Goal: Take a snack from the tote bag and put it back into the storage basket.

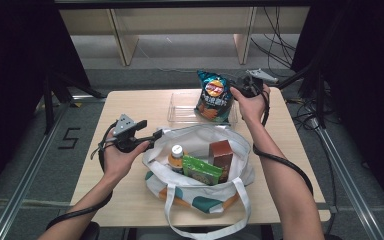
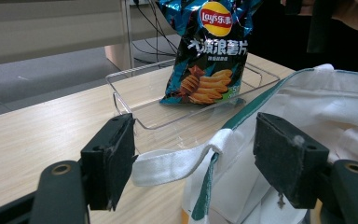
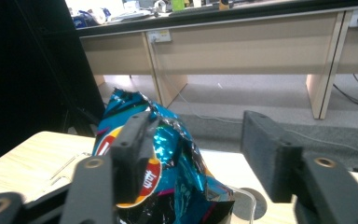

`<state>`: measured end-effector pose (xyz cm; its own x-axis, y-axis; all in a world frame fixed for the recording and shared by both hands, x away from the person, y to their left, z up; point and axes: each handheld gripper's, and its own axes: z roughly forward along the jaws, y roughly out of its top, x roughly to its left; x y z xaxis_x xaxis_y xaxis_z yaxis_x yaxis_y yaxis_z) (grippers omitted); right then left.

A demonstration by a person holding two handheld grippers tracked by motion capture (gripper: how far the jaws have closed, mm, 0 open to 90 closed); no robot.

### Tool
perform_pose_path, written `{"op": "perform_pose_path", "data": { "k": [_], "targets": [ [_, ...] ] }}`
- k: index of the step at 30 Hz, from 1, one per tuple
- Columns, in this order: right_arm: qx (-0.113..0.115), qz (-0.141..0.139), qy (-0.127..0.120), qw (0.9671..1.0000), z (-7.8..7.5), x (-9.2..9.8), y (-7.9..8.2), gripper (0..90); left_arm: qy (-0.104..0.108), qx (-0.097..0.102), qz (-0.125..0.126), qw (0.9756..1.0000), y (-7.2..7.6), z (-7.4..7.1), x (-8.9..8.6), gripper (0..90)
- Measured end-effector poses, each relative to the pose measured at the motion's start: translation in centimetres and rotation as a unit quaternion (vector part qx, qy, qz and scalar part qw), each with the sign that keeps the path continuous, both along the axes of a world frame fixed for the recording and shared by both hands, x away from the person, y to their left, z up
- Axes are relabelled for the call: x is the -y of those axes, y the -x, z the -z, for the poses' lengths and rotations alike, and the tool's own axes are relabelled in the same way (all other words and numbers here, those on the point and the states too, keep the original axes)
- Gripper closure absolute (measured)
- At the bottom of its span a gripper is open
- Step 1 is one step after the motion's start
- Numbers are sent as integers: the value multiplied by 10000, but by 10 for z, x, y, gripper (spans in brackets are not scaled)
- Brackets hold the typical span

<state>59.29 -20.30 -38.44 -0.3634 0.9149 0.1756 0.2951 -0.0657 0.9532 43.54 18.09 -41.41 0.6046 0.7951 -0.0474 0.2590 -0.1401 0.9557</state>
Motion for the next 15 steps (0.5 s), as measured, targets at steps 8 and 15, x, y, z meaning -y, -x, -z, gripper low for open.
{"op": "perform_pose_path", "data": {
  "k": [8,15],
  "targets": [
    [67,-5,133,9999,-10,4,14,339,-18,4,-7,10000,0,0,0,289],
    [90,-128,212,9997,-12,6,26,341,-4,22,-5,10000,0,-1,-1,289]
  ]
}}
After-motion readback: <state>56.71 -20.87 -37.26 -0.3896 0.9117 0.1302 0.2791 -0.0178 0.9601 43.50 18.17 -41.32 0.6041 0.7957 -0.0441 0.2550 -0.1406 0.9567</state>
